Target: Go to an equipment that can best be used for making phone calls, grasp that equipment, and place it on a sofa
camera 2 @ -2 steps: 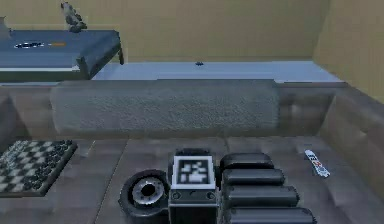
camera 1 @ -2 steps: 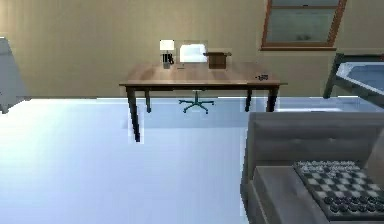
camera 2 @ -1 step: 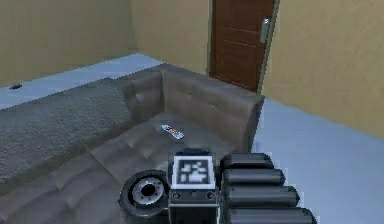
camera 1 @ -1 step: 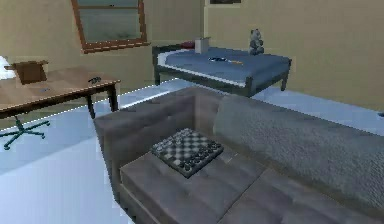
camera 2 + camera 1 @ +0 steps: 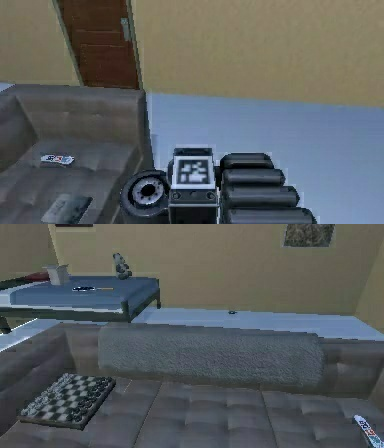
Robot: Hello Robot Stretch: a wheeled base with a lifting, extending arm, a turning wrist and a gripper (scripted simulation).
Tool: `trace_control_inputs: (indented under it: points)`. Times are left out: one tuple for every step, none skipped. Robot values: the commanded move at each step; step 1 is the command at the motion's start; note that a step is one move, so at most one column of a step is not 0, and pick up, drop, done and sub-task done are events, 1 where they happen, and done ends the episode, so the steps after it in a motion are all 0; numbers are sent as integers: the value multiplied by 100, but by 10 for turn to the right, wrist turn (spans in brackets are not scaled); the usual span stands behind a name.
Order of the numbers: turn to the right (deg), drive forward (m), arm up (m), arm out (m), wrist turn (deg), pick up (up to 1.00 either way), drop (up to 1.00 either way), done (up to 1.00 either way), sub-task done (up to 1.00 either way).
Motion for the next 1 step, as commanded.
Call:
trace_control_inputs:
  points:
    - [30, 0, 0, 0, 0, 0, 0, 0, 0]
